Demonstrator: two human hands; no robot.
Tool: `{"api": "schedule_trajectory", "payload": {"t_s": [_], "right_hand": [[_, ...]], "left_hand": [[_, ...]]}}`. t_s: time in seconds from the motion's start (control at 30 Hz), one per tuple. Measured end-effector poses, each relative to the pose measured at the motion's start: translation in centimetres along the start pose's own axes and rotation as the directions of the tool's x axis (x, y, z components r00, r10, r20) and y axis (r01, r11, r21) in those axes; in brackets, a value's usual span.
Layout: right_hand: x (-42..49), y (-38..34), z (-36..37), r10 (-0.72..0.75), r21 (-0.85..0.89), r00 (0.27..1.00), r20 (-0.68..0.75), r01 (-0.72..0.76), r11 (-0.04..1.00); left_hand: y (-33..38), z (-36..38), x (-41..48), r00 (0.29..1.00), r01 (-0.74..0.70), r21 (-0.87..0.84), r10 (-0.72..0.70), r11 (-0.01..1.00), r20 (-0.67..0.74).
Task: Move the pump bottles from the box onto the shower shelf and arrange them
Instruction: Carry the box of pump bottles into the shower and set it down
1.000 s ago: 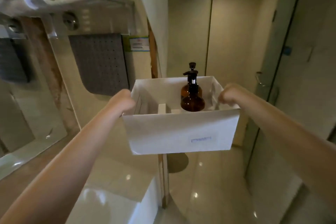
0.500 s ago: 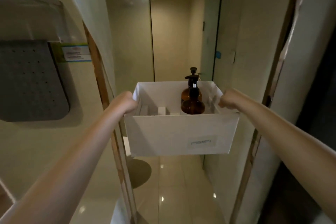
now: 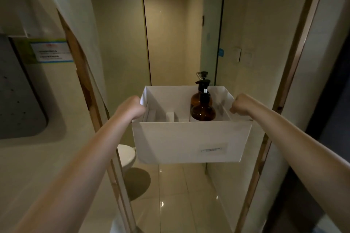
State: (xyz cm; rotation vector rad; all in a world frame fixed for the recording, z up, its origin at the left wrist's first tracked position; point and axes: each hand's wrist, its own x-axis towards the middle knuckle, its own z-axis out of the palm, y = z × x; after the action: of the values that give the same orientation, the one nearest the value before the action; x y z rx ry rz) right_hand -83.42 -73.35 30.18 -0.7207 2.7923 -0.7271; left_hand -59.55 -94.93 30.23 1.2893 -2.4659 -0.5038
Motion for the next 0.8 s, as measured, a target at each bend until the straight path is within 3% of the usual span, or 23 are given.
{"api": "schedule_trajectory", "payload": {"t_s": [0.53,0.8], "right_hand": [[20.6,-2.8,0.7,-0.110,0.006,0.993,0.035,0.110,0.994],[30.7,-3.7,1.7,-0.170,0.043,0.983,0.068,0.167,0.985]], "left_hand": [[5.1,5.3,17.1,0.996,0.080,-0.092,-0.084,0.992,-0.032],[6.9,7.4,25.5,0.994,0.056,-0.178,-0.070,0.983,-0.079]]}}
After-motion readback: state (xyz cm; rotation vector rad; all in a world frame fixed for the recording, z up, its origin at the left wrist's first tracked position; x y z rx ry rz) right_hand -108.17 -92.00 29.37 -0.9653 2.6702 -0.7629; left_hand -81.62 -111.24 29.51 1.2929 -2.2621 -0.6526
